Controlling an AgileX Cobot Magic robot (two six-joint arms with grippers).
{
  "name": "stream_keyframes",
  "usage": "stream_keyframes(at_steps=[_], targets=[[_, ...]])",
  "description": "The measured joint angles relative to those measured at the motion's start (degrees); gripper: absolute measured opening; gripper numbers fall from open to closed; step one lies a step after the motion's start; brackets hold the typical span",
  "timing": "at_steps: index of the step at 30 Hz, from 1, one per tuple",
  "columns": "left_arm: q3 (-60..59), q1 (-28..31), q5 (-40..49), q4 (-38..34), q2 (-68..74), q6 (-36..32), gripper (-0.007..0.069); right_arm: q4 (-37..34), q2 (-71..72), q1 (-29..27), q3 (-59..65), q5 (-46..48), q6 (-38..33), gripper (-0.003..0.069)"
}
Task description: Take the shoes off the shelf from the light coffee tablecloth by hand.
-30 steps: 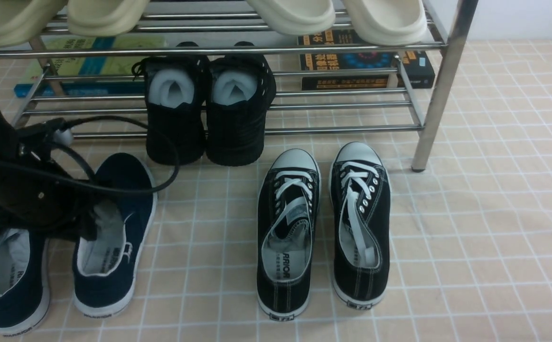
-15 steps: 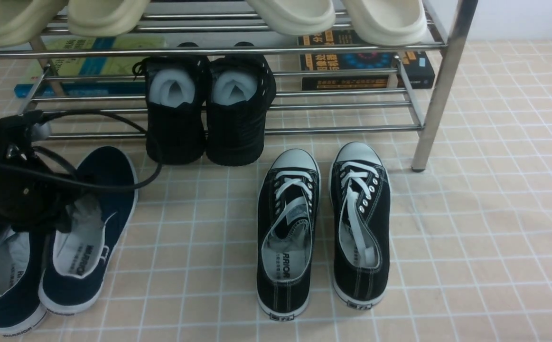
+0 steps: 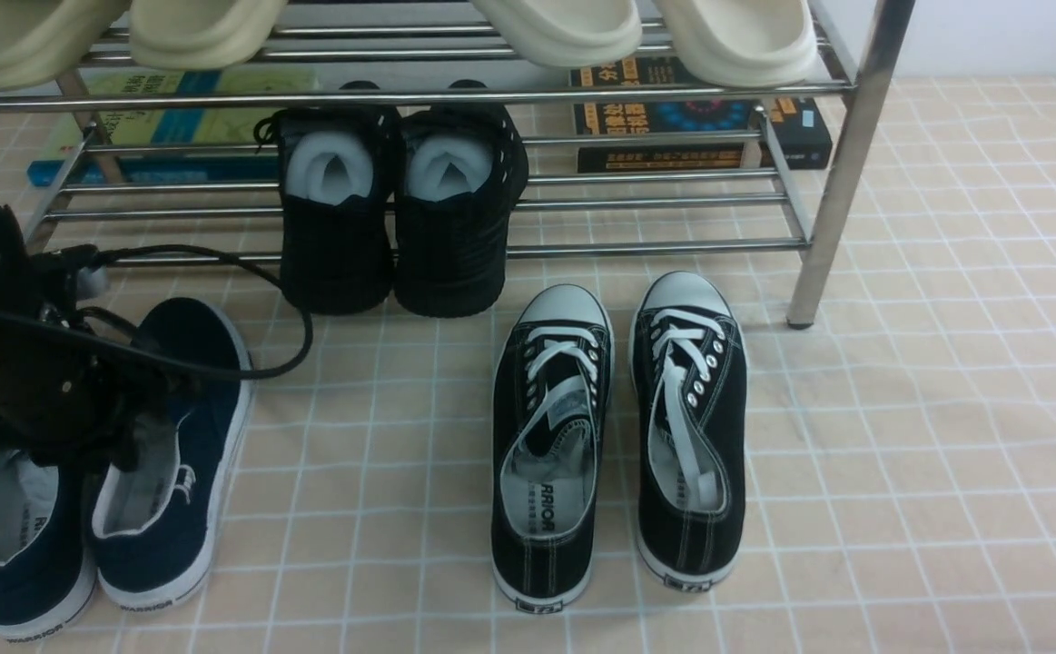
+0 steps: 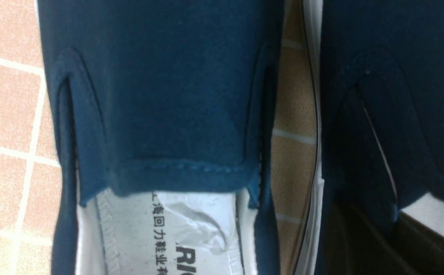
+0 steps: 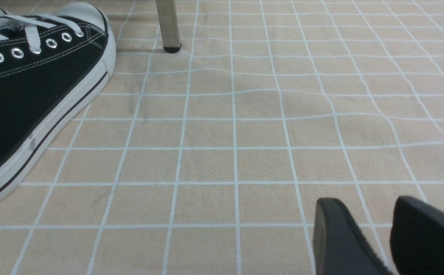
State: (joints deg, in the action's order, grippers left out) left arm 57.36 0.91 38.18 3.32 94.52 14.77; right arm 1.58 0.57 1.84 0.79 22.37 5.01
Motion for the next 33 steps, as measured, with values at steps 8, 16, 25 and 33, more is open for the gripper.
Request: stream_keyframes(at_steps=[8, 16, 25, 33], targets=[[0.3, 0.0, 2.3, 2.2, -4.3, 0.1, 0.0246, 0.0, 0.0, 0.0, 0.0, 0.0, 0.0, 0.0237], [2.1, 0.0, 18.1, 9.3, -18.5, 0.1, 0.0193, 0.0, 0.0, 0.0, 0.0, 0.0, 0.0, 0.0237], [-8.0, 0.0, 20.3, 3.4, -46.1, -4.2, 0.0001, 0.0, 0.0, 0.0, 0.0, 0.0, 0.0, 0.0237], [-28.0, 0.0, 1.2, -6.4, -73.5, -5.5, 0.0001, 0.0, 0.0, 0.0, 0.0, 0.0, 0.0, 0.0237]])
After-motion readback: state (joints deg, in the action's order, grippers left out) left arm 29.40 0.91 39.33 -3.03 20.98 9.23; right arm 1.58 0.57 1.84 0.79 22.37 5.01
